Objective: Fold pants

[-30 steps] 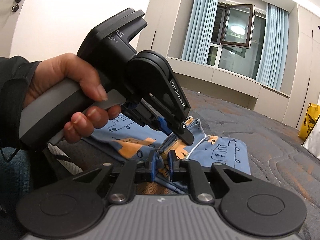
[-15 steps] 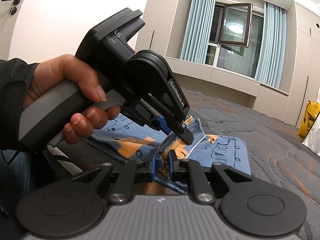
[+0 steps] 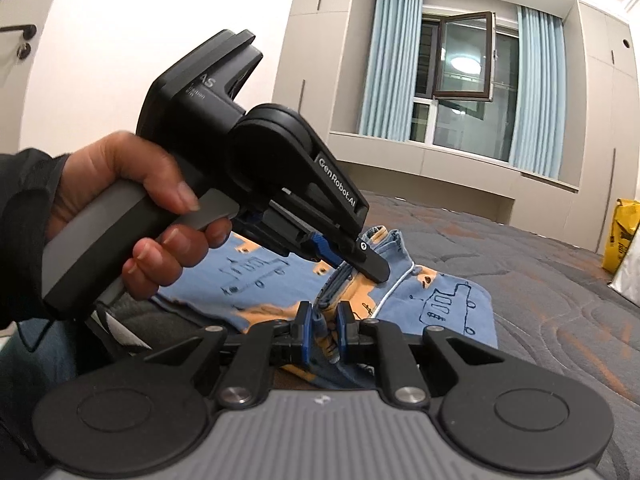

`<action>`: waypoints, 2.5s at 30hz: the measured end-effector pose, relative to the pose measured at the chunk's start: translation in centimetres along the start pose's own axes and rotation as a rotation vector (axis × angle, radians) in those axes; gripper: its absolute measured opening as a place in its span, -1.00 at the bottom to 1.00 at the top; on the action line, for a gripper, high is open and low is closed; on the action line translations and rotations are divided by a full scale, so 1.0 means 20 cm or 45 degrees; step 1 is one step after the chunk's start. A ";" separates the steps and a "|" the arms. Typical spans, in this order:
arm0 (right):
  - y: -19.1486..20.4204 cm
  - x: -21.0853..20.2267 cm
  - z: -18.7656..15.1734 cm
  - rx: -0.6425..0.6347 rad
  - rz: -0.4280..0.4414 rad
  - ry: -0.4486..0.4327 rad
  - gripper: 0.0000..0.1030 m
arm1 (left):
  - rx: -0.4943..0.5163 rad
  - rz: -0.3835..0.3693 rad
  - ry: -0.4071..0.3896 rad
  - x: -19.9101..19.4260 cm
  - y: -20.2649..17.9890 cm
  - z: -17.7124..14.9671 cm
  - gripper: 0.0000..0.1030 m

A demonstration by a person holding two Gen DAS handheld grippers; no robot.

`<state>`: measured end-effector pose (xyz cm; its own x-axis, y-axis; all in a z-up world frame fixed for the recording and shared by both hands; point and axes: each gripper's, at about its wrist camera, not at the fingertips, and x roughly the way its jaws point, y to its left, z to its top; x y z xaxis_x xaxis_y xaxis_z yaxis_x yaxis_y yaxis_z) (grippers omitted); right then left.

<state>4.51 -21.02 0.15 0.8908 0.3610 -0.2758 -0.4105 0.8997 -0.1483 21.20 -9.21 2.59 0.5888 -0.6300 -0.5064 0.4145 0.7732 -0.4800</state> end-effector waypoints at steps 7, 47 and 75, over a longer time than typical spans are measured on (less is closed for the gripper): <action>0.10 0.04 0.04 -0.035 0.100 -0.013 -0.72 | -0.036 0.032 -0.018 -0.15 0.12 0.00 -0.80; 0.46 0.40 0.15 -0.160 0.400 0.070 -0.13 | -0.224 0.184 -0.076 -0.46 0.67 -0.06 -0.67; -0.31 0.84 0.11 -0.283 -0.487 0.334 1.00 | 0.080 0.700 -0.201 -0.30 0.52 -0.03 0.90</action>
<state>22.54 -20.03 -1.57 0.9182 -0.0832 -0.3872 -0.1216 0.8713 -0.4755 21.58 2.59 0.26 0.8239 -0.1196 -0.5539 0.0560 0.9899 -0.1305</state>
